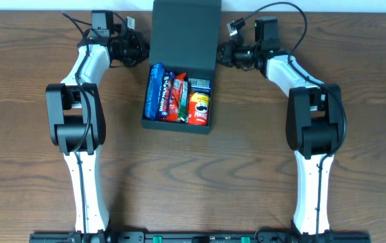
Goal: Pack container
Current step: 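Grasp the lid edge with both grippers and pull it forward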
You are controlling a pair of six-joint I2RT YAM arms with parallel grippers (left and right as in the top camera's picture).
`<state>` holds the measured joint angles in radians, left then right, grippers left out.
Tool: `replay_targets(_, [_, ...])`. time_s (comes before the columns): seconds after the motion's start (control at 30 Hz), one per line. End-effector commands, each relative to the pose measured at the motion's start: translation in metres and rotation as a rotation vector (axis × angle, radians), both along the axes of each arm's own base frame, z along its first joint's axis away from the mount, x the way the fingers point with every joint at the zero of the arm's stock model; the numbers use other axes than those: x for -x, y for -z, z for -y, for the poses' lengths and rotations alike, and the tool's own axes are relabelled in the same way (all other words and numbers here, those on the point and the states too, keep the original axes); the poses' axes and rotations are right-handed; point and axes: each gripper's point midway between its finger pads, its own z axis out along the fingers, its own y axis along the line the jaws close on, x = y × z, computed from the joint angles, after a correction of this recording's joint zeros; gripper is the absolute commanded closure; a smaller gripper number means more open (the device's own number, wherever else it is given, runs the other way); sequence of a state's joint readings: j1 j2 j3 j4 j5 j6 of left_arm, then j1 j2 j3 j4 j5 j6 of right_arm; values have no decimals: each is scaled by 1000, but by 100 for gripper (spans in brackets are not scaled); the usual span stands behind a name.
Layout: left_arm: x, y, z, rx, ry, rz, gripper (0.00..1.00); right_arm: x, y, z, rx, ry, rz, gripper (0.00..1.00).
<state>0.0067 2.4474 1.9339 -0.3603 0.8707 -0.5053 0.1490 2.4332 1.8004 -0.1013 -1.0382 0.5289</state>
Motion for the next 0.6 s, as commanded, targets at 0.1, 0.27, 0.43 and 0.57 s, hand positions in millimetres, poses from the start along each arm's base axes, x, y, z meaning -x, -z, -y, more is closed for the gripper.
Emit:
replay_targets(0.1, [-15,-58,9,97,103,159,94,-5,-56,-11,-88,-112,137,98])
replay_targets(0.27, [-20,-101,10,127,145,250,94,-8,-88,-11,-83,-137,190,98])
replay_targets(0.43, [-9,-133,13,104,212,349,95,3,-100,-8,0,-152,200,99])
replay_targets(0.57, [10,-155,12,34,277,421,94,16,-96,6,161,-133,194,98])
